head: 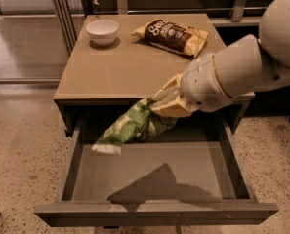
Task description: Place green jalapeno chip bag into top drawer
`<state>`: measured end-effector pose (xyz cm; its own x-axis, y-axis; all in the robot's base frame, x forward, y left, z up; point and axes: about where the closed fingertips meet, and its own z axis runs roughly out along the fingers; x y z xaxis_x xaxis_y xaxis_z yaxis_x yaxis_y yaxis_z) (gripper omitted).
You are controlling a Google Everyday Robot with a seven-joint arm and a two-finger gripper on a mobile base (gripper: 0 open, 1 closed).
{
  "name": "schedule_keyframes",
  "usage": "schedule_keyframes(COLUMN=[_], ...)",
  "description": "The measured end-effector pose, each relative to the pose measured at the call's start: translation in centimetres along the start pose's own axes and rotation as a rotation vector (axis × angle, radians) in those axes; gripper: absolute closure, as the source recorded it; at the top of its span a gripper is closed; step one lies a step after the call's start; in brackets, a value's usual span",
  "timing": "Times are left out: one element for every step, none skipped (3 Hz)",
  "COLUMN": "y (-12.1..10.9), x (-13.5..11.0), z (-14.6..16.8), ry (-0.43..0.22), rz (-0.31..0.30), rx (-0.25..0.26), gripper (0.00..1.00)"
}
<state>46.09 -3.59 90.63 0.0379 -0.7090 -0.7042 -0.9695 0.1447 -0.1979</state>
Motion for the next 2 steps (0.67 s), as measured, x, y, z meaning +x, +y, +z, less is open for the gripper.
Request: schedule_keyframes(y=[4.0,3.4], x=[2.7,5.8], z=[3.0,6.1], ry=[0.023,-0.007], rz=[0.069,0.040], rx=[0.055,0.111], gripper=[1.00,1.00])
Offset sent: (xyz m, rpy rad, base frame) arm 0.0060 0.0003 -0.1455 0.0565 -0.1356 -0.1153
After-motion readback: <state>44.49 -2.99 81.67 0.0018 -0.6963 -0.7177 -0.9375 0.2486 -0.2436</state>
